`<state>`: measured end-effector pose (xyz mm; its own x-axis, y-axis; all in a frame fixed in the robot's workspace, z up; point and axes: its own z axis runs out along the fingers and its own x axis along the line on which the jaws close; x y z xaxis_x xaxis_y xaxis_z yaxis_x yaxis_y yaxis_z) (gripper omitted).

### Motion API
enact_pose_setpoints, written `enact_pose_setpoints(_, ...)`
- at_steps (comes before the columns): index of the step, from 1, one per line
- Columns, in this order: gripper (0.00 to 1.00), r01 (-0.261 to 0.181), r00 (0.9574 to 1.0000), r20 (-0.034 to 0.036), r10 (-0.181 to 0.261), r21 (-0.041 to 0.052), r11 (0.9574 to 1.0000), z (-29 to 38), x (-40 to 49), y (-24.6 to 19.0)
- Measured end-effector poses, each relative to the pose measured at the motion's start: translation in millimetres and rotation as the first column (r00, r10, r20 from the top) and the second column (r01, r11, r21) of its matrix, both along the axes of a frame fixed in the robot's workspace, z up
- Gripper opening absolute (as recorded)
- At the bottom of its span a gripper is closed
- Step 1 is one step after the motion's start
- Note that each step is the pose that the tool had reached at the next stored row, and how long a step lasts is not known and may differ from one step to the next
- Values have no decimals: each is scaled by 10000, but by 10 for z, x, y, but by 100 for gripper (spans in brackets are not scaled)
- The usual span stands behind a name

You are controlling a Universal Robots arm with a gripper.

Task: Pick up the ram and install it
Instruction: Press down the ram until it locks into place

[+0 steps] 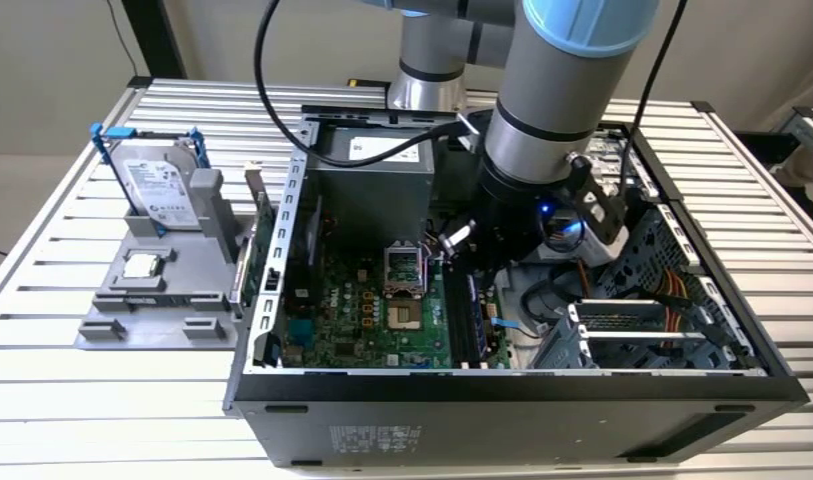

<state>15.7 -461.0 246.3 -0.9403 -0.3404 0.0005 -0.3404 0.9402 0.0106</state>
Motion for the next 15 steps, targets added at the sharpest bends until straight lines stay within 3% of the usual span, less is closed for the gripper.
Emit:
enact_pose_setpoints(7, 0, -561, 9984, 0, 561, 11, 9984, 0, 0, 0)
enact_pose_setpoints(15, 0, -1174, 9931, 2, 1174, 27, 9931, 0, 0, 0)
